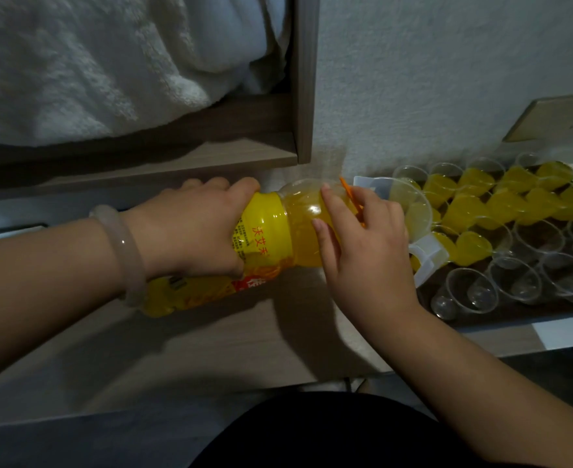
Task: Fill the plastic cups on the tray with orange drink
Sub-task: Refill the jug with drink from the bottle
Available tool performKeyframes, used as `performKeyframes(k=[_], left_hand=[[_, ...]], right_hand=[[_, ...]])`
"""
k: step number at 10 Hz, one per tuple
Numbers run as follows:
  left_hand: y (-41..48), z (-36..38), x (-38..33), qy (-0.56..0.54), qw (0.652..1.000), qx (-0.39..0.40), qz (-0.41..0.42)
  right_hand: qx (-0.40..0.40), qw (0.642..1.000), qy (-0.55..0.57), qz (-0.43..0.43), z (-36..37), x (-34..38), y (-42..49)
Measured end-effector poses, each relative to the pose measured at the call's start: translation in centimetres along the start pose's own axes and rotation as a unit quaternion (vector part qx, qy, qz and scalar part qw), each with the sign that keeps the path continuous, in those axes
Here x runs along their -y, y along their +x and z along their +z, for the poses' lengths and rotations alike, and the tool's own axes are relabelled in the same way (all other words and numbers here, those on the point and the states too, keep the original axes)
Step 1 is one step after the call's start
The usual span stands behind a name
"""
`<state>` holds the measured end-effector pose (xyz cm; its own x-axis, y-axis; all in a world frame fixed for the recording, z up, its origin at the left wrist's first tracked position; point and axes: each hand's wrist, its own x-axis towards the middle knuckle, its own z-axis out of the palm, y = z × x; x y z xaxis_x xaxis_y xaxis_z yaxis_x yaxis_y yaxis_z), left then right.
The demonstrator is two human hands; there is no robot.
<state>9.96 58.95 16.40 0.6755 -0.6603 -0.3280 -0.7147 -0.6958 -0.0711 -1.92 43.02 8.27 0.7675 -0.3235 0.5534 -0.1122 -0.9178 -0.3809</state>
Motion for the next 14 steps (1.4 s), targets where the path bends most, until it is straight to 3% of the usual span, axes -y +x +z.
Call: performKeyframes(k=[6,14], left_hand=[[0.0,-0.2,-0.1,0.000,1.000,0.001,-0.001],[-0.2,-0.1,-0.2,-0.008,1.000,0.001,-0.003]], right_hand=[[-0.001,1.000,0.007,-0.003,-0.1,0.0,0.1],[0.058,0.995,-0.086,0.009,-0.5,1.4,0.5]])
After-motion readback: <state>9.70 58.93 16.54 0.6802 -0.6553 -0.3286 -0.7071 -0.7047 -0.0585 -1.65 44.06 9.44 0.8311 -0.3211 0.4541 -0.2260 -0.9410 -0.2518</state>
